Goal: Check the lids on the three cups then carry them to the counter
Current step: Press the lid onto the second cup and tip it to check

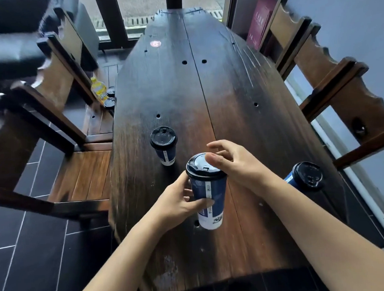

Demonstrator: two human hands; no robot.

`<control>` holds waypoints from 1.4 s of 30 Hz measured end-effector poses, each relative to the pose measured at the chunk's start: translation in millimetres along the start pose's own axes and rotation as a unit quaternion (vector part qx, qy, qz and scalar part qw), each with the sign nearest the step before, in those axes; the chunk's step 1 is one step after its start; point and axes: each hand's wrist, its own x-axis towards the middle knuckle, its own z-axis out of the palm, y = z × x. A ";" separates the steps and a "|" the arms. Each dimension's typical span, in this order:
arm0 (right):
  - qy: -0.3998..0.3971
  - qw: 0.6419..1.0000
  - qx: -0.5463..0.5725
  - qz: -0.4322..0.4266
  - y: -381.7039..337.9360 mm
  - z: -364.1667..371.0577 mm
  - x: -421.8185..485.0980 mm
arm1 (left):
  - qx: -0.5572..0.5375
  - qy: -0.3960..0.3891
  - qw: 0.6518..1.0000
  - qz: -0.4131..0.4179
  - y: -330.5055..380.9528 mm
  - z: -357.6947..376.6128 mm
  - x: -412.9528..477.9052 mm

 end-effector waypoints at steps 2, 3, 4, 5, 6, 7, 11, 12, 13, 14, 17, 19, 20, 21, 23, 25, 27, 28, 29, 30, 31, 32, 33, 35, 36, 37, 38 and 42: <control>-0.017 0.999 0.031 -0.011 -10.3 -5.4 -10.8 | -0.011 -0.005 1.000 0.011 15.1 -5.6 -11.0; -0.026 0.999 0.035 -0.019 -16.4 -7.6 -16.1 | -0.022 -0.006 1.000 0.015 21.6 -7.7 -16.6; -0.030 0.999 0.031 -0.028 -21.7 -9.2 -20.4 | -0.037 -0.006 0.999 0.019 28.2 -9.8 -22.0; -0.029 0.999 0.027 -0.037 -27.1 -10.1 -24.4 | -0.051 -0.006 0.999 0.019 34.1 -11.8 -27.0; -0.025 0.998 0.026 -0.043 -31.8 -11.1 -27.8 | -0.060 -0.007 0.998 0.019 40.0 -13.4 -32.2; -0.018 0.998 0.028 -0.051 -36.4 -12.4 -30.8 | -0.063 -0.006 0.998 0.023 45.9 -14.7 -36.7; 0.014 0.995 0.047 -0.082 -50.2 -15.9 -39.6 | -0.053 0.005 0.998 0.044 63.2 -18.1 -50.3; 0.020 0.994 0.057 -0.086 -52.8 -16.1 -41.8 | -0.051 0.009 0.997 0.051 66.9 -18.7 -53.0; 0.025 0.993 0.069 -0.089 -56.2 -16.0 -44.1 | -0.047 0.015 0.997 0.056 70.3 -19.4 -55.2; 0.027 0.992 0.082 -0.089 -59.1 -15.9 -46.1 | -0.042 0.021 0.997 0.062 74.4 -20.0 -57.4; 0.033 0.988 0.119 -0.089 -68.9 -14.9 -49.0 | -0.037 0.031 0.996 0.081 84.4 -22.4 -61.0; 0.034 0.987 0.128 -0.091 -75.1 -15.1 -49.2 | -0.032 0.035 0.995 0.091 88.4 -24.1 -61.8; 0.032 0.987 0.130 -0.092 -76.8 -15.0 -49.2 | -0.029 0.036 0.994 0.095 90.0 -24.3 -62.4; 0.030 0.987 0.129 -0.094 -78.4 -14.9 -49.2 | -0.028 0.039 0.994 0.098 90.8 -24.6 -62.9; 0.027 0.987 0.125 -0.097 -80.7 -15.3 -48.7 | -0.030 0.044 0.994 0.100 91.7 -24.3 -63.4; 0.023 0.987 0.122 -0.100 -81.1 -15.3 -48.4 | -0.038 0.051 0.993 0.097 90.7 -23.7 -62.9; 0.020 0.988 0.123 -0.096 -78.8 -14.1 -48.8 | -0.041 0.058 0.993 0.094 88.7 -22.4 -62.5; 0.018 0.988 0.123 -0.094 -76.7 -12.5 -49.6 | -0.043 0.060 0.993 0.092 88.0 -21.6 -62.6; 0.018 0.988 0.125 -0.090 -74.1 -10.3 -51.0 | -0.044 0.062 0.993 0.092 87.0 -20.8 -62.7; 0.020 0.987 0.132 -0.084 -71.3 -7.4 -53.0 | -0.045 0.065 0.993 0.092 86.1 -19.9 -62.9; 0.020 0.986 0.146 -0.077 -68.0 -4.2 -55.6 | -0.045 0.070 0.992 0.094 85.4 -19.3 -63.1; 0.016 0.984 0.165 -0.071 -64.4 -0.8 -58.6 | -0.045 0.076 0.992 0.095 85.0 -18.9 -63.4; 0.009 0.980 0.188 -0.063 -60.0 3.1 -62.0 | -0.047 0.081 0.991 0.098 84.7 -18.7 -63.3; -0.013 0.971 0.234 -0.038 -50.0 12.9 -69.1 | -0.051 0.095 0.989 0.103 84.5 -19.2 -62.6; -0.022 0.967 0.251 -0.022 -43.9 18.4 -73.0 | -0.055 0.102 0.988 0.104 84.7 -19.5 -62.1; -0.027 0.965 0.262 -0.009 -38.4 24.0 -76.5 | -0.058 0.108 0.987 0.104 84.8 -20.1 -61.2; -0.024 0.964 0.266 -0.003 -33.6 28.8 -80.0 | -0.060 0.111 0.987 0.103 85.2 -20.7 -60.6; 0.019 0.960 0.281 -0.010 -22.8 35.1 -88.5 | -0.052 0.105 0.988 0.100 84.9 -21.3 -58.8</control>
